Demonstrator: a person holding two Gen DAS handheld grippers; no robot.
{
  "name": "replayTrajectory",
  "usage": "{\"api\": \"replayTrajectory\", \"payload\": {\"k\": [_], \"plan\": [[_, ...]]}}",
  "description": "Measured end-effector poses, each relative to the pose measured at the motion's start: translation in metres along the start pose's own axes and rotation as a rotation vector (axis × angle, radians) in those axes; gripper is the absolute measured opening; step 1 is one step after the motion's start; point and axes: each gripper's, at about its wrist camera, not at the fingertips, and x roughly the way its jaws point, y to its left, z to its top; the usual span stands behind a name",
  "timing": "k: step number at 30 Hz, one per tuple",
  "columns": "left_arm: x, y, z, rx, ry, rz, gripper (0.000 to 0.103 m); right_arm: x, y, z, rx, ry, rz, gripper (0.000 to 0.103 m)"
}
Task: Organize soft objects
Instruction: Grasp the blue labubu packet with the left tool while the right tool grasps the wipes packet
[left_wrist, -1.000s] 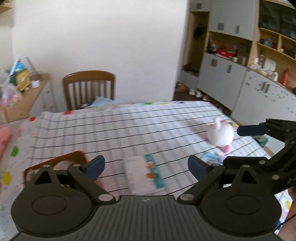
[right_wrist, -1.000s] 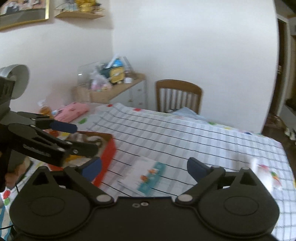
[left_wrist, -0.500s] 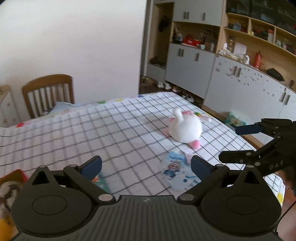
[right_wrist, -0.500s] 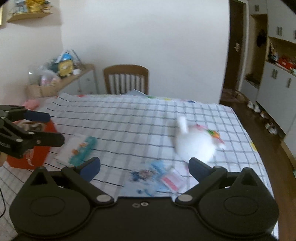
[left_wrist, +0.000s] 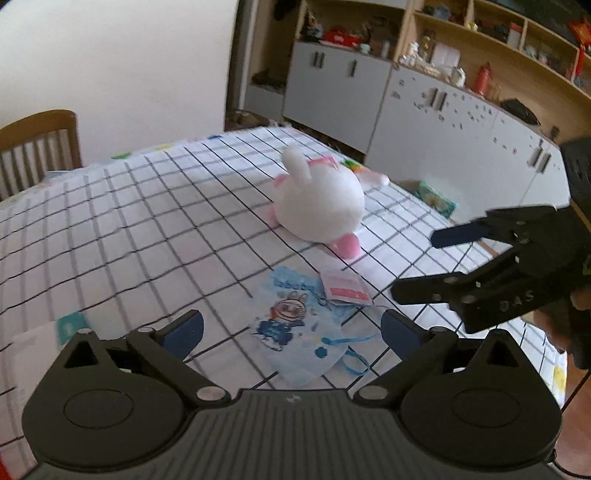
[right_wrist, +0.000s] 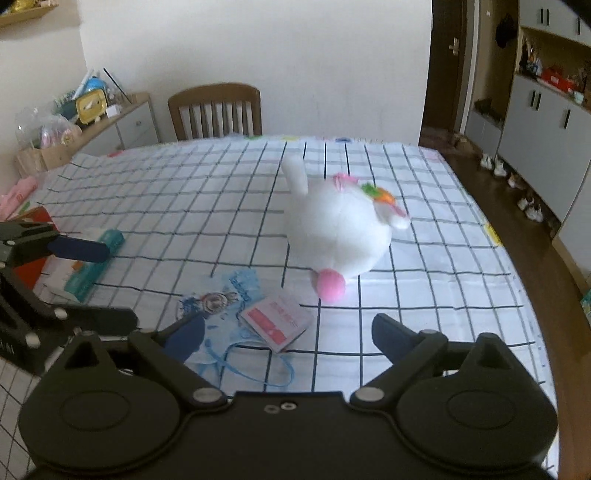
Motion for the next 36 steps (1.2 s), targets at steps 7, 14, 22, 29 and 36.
{"api": "replayTrajectory", "payload": {"k": [7,14,22,29,36], "plan": [[0.037,0.001,-0.001,0.017,0.053,0.001,0.103,0.036,-0.009,0.005,0.022,0.065,0.03,0.091],[0.059,0.004,-0.003,0.057,0.075,-0.006,0.103,0.059,-0.02,0.013,0.078,0.117,0.084,0.091],[0.078,0.005,0.002,0.075,0.108,-0.015,0.103,0.078,-0.013,0.017,0.052,0.187,0.079,0.085],[0.091,-0.01,0.003,0.17,0.118,0.025,0.103,0.082,-0.006,0.018,0.028,0.199,0.042,0.078],[0.091,-0.01,0.002,0.17,0.107,0.038,0.101,0.078,-0.006,0.015,0.037,0.175,0.009,0.06]]}}
